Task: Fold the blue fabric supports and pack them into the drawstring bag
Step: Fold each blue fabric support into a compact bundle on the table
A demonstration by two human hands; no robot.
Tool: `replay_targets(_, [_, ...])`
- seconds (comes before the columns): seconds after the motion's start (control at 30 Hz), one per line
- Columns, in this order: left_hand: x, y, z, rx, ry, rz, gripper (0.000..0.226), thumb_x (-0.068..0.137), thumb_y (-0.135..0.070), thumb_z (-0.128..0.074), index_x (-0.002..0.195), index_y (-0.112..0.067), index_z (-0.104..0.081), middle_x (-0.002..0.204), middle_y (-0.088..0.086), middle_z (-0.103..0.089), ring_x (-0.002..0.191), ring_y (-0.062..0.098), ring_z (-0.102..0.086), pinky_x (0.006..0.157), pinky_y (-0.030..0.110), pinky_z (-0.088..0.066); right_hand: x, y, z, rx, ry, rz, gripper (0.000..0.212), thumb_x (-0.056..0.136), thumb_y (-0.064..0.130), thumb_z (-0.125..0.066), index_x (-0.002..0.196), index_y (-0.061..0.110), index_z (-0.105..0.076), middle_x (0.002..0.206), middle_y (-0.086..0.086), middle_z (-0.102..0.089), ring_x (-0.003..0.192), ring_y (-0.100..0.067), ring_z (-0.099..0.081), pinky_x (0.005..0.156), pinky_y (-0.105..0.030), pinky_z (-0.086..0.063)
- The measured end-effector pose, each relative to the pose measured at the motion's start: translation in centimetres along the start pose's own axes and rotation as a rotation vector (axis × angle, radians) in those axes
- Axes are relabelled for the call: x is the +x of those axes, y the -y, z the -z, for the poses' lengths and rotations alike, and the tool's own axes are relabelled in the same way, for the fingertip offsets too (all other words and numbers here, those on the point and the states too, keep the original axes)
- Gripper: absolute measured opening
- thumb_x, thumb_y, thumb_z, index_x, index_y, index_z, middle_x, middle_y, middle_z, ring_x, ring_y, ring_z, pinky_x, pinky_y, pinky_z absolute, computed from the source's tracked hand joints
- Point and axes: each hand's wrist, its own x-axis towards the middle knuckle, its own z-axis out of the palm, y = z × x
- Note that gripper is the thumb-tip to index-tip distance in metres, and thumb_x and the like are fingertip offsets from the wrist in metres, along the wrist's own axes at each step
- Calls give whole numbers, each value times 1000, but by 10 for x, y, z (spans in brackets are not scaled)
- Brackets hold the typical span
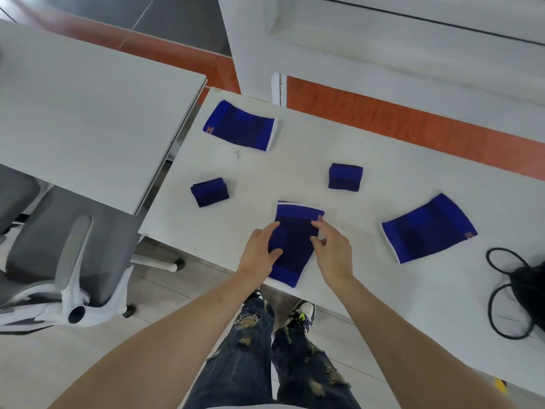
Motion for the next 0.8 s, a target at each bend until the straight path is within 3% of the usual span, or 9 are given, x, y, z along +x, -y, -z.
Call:
replay_targets(0.13, [-2,6,-7,102,-20,-31,59,102,-11,-59,155,-27,-39,139,-2,-44,115,11,-50,95,18,-40,0,-5,-5,-5,-3,-17,38,99,14,-64,134,28,-63,141,11,-62,85,-5,-64,89,-29,-55])
replay_targets(0.33, [1,11,-9,116,-64,-116,52,102,-5,-56,152,-15,-45,154,-2,-44,139,18,-42,117,33,-39,0,-2,-5,19,-34,41,33,100,14,-65,130,27,-67,114,4,-71,83,-10,-64,87,-29,-56])
replay_targets(0.5, [1,20,-6,107,-116,-191,55,102,-3,-55,154,-14,-42,155,-4,-42,139,14,-41,117,31,-39,5,-2,-7,53,-44,61,33,100,16,-65,131,27,-67,132,8,-68,90,-9,-64,91,-20,-52])
replay_targets(0.6, [4,24,-7,88,-110,-200,56,102,-2,-55,154,-17,-42,155,-3,-40,139,13,-40,117,30,-38,10,-3,-11,2,-37,58,34,101,15,-63,133,26,-66,126,1,-70,90,-5,-60,85,-6,-42])
replay_targets(0.73, [8,25,-9,55,-68,-156,53,104,-5,-51,154,-20,-41,154,-6,-39,140,10,-39,114,13,-30,8,-6,-15,2,-37,44,36,100,13,-63,135,23,-64,127,-3,-70,93,-7,-60,90,-19,-48])
replay_targets(0.8, [7,23,-10,75,-73,-167,53,104,-4,-50,154,-17,-40,155,-6,-38,139,8,-38,113,12,-28,5,-6,-14,32,-54,38,38,99,11,-64,135,23,-64,121,1,-70,89,-11,-61,90,-24,-52])
